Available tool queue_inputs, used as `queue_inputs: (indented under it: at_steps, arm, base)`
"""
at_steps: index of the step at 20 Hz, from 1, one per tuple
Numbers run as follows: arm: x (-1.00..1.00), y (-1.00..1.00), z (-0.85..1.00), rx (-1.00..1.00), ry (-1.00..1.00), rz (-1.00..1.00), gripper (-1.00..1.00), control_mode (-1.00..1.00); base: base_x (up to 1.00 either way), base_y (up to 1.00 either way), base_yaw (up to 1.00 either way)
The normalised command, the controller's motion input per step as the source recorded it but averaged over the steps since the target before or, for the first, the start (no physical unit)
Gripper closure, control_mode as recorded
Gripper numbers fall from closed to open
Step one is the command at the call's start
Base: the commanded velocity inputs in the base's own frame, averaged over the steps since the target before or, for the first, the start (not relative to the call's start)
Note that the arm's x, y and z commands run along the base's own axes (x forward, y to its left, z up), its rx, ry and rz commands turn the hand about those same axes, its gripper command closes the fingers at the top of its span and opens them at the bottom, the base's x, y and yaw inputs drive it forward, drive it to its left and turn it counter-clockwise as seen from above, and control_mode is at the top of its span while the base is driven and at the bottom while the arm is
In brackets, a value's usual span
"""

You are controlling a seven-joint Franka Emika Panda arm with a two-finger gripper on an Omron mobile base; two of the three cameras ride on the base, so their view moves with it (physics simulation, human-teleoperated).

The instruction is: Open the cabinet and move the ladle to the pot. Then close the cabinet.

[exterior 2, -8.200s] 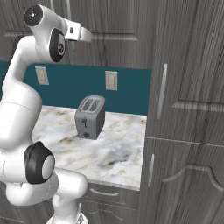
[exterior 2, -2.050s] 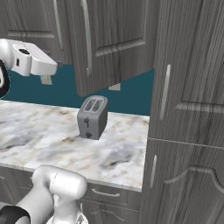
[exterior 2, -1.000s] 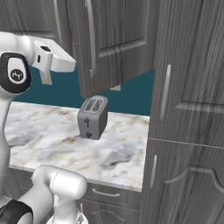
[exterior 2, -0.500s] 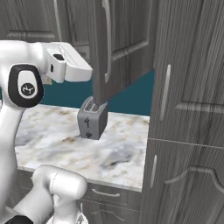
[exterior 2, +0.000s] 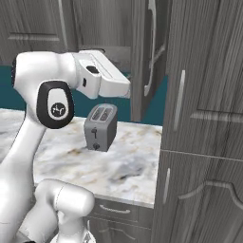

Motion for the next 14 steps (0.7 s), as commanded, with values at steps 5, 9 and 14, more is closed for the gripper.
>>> queue_inputs:
  at_steps: [5,9,14]
  arm:
    - [-0.24,-0.20,0.10,0.00,0.00,-0.01,-1.00,-1.00]
    - [-0.57,0.62,0.34,0.01,0.01,0.10,-1.00,-1.00]
    - [-0.21,1.00,0.33,0.07,0.15,0.40,-1.00,-1.00]
  base:
    - [0.00,0.00,0.00]
    - [0.00,0.00,0.00]
    - [0.00,0.00,0.00]
